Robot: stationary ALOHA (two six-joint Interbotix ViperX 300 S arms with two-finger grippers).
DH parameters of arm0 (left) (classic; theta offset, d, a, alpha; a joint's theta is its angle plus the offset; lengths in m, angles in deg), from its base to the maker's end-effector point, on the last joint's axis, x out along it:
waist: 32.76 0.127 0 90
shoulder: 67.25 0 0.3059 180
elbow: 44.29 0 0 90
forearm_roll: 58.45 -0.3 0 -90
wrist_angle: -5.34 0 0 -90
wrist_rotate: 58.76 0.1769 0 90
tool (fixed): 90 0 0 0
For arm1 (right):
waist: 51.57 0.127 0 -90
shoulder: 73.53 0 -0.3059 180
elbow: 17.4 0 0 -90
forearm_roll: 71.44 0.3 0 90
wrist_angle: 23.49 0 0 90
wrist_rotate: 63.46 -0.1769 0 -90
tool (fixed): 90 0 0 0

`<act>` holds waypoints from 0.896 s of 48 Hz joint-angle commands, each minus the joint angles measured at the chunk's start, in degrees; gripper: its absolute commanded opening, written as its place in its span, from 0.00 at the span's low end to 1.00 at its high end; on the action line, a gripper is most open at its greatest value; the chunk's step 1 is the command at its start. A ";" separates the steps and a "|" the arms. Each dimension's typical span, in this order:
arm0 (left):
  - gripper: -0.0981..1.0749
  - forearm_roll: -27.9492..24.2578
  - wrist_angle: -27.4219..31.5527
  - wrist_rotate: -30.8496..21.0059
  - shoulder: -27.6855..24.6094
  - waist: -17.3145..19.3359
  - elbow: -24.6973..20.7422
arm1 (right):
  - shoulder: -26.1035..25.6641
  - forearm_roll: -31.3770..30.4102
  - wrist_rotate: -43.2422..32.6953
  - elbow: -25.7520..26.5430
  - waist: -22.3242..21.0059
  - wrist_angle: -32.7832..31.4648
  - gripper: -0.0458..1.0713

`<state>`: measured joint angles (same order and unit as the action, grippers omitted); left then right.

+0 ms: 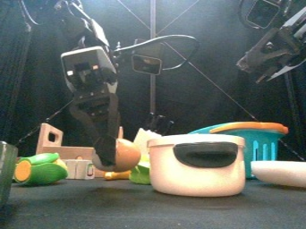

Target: Grab egg

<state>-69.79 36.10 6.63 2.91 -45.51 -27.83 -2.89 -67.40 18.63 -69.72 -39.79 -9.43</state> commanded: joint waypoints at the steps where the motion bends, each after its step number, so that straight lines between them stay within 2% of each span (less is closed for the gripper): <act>1: 0.65 -1.41 -0.70 -0.18 3.34 0.18 0.18 | -0.35 1.67 -0.18 2.11 -0.09 0.26 0.04; 18: 0.65 -9.23 -7.38 -0.26 7.38 0.18 1.67 | -0.44 16.26 -0.79 5.63 -0.09 0.26 0.04; 43: 0.65 -10.37 -9.49 -0.26 10.81 1.14 6.06 | -0.70 15.38 -1.32 4.92 -1.58 -0.79 0.04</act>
<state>-80.07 27.40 6.45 12.05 -44.72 -21.50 -3.15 -51.93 17.31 -65.50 -40.76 -10.31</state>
